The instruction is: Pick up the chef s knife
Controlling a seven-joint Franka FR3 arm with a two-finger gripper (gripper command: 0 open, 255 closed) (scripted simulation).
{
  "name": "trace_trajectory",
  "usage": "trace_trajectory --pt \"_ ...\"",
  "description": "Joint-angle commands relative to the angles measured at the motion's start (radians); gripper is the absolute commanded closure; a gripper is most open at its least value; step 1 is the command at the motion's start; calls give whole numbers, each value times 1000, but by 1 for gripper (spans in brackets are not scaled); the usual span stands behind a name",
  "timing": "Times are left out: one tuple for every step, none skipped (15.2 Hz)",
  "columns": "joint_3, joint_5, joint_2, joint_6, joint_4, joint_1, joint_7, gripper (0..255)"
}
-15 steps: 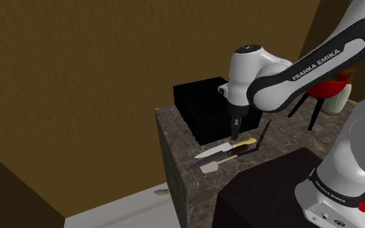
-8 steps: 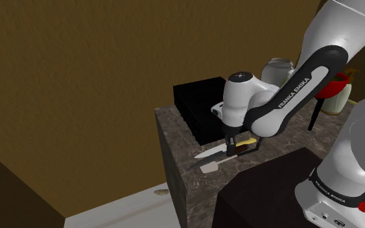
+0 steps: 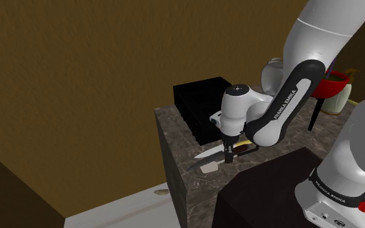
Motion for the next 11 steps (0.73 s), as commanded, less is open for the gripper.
trace_trajectory --pt "-2 -8 7 6 1 -1 6 255" --pt "-2 -7 6 5 1 -1 4 255" --pt "-2 -8 6 6 1 -2 4 255" --pt "-2 -8 6 6 1 -2 4 255" --pt "-2 -7 6 6 1 -2 4 255" --pt "-2 -7 5 5 0 -2 3 255" --pt "-2 -7 5 6 0 -2 4 255" --pt "-2 -7 5 6 0 -2 3 255" --pt "-2 -7 5 6 0 -2 3 255" --pt "-2 -10 10 7 3 -1 7 255" --pt "3 18 -12 -10 -1 1 -14 255"
